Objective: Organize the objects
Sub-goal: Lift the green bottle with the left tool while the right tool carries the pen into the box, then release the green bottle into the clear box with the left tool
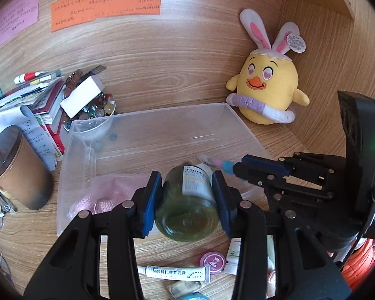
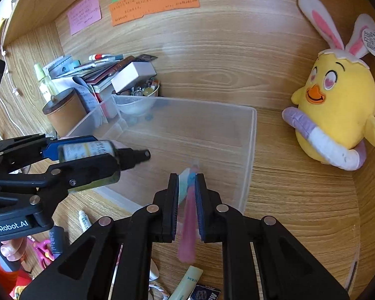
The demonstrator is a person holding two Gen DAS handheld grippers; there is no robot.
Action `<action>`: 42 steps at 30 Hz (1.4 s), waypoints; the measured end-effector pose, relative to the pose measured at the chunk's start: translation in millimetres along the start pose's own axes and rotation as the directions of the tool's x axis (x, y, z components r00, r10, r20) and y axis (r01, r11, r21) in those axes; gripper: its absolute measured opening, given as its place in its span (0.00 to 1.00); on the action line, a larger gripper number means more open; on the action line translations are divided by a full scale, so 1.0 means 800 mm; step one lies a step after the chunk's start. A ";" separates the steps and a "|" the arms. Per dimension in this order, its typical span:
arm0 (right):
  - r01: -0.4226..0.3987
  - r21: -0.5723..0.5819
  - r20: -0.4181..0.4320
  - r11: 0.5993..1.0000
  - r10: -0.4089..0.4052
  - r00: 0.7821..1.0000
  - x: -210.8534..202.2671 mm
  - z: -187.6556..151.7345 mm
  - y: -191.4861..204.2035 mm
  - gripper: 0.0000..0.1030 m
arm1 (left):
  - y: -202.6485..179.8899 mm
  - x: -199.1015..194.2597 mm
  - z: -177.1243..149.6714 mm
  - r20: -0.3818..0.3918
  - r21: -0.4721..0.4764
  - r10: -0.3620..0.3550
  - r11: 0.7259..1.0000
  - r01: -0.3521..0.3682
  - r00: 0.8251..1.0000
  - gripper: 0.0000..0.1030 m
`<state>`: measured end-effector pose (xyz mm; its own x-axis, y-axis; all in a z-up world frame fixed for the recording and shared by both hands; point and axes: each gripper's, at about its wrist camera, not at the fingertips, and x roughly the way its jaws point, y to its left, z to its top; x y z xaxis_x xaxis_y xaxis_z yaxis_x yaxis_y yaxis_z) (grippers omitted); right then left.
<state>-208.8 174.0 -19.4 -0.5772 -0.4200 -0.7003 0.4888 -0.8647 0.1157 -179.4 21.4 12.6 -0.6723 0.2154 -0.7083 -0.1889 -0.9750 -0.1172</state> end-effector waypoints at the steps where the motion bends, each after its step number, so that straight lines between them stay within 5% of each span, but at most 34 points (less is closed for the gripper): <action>1: 0.003 0.001 0.000 1.000 -0.003 1.000 0.000 0.001 0.000 0.12 | 0.001 0.002 0.001 -0.007 -0.003 -0.002 1.000 0.002 1.000 0.40; 9: -0.004 -0.028 0.027 1.000 0.004 1.000 -0.027 -0.005 0.009 0.13 | 0.004 0.000 -0.004 -0.023 -0.019 -0.022 1.000 0.022 0.999 0.41; 15: -0.004 -0.061 0.091 0.998 0.009 0.996 -0.072 -0.024 0.017 0.26 | -0.011 -0.029 -0.016 0.041 0.024 0.009 1.000 -0.010 0.999 0.57; 24: -0.020 -0.072 0.121 0.997 0.028 0.992 -0.117 -0.062 0.024 0.27 | -0.040 -0.069 -0.051 0.090 0.090 0.023 0.995 -0.031 0.996 0.74; 34: 0.002 -0.021 0.061 1.000 -0.001 0.998 -0.118 -0.116 0.013 0.31 | -0.069 -0.057 -0.115 -0.025 0.071 -0.062 0.995 0.064 0.998 0.75; 42: 0.000 -0.017 0.057 1.000 0.001 0.998 -0.128 -0.145 0.017 0.37 | -0.106 -0.039 -0.154 -0.064 0.100 -0.068 0.992 0.075 0.996 0.72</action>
<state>-67.2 237.2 -27.7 -0.6127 -0.4359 -0.6592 0.5001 -0.8597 0.1037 -54.5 90.5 -40.9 -0.6104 0.2777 -0.7418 -0.3092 -0.9458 -0.0996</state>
